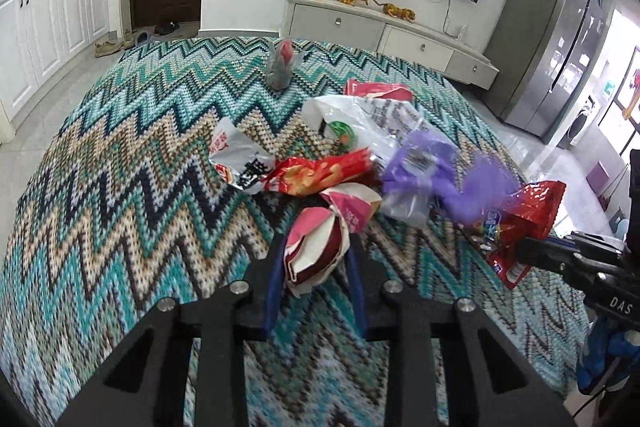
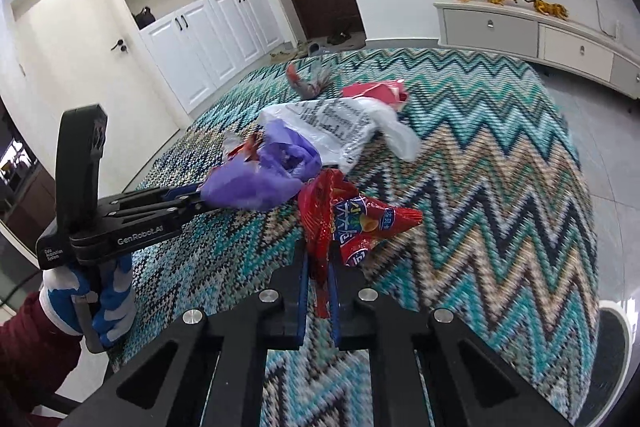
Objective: Collect trash
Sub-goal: 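Grasp the red snack bag with the right tool while the left grasps red-white wrapper, then carry the red snack bag and red-white wrapper to the trash bin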
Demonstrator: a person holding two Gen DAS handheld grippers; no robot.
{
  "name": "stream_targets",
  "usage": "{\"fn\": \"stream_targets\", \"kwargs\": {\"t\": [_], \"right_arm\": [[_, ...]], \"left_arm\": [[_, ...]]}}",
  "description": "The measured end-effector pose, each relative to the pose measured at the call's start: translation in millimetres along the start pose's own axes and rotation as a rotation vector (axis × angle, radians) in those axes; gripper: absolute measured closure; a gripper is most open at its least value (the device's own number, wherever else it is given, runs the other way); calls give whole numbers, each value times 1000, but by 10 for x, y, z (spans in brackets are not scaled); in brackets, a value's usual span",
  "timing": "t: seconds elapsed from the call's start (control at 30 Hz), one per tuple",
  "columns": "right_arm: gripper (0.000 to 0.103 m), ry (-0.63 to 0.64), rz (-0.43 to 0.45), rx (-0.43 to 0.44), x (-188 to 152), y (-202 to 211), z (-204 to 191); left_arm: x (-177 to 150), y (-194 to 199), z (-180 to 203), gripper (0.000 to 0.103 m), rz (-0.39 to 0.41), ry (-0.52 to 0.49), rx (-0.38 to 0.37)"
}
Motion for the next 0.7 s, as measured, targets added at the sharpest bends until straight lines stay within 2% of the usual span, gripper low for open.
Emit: {"fn": "stream_targets", "kwargs": {"t": [0.17,0.3,0.47,0.7], "right_arm": [[94,-46,33,0,-69,220,129],[95,-70,60,5,-106,377,191],[95,-86,92,-2,-136,575,237],[95,-148,153,-48,-195,937,499]], "left_arm": [[-38,225,13,76,30,24,12],[-16,425,111,76,54,20,-16],[-21,686,521,76,88,-54,-104],[-96,666,1134,77,59,-138,-219]]}}
Point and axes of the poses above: each gripper's, at about its wrist camera, not at the fingertips, and y roughly against the way its jaws point, z to its right, x to its top, the point moved 8 cm from there along -y, roughly the way its jaws point, and after that the axes turned 5 degrees about z, right-handed, at the moved point
